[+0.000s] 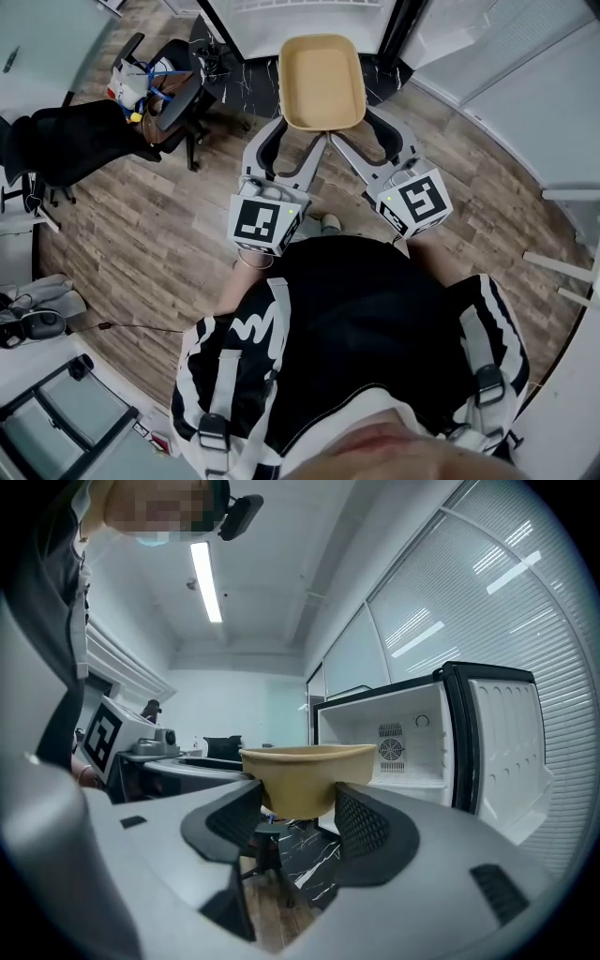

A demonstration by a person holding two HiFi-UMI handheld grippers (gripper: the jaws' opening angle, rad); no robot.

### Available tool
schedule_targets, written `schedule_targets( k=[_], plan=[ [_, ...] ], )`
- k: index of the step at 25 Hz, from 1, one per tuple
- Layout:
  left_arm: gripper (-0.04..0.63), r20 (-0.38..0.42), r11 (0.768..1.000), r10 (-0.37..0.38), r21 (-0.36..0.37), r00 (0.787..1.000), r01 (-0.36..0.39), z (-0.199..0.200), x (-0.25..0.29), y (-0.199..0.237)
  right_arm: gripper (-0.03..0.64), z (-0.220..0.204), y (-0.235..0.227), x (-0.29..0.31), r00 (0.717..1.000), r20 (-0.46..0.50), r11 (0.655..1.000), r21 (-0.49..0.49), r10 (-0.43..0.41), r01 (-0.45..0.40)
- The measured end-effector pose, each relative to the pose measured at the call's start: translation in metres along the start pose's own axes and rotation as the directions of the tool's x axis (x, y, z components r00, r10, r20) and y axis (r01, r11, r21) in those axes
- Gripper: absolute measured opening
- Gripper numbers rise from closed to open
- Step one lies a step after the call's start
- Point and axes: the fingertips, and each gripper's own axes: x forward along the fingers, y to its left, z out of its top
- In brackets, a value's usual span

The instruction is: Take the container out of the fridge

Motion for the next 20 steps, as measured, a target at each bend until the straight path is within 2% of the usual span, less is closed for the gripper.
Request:
schedule_targets(
  k=[20],
  plan=[
    [0.242,-0.012,1.0,0.003,-0.008,1.0,-0.003,-0.0018,-0.002,-0.003,0.249,-0.0021,0.0015,-0.0035,1.0,0.007,1.0,0.01,0.008,-0.009]
  ],
)
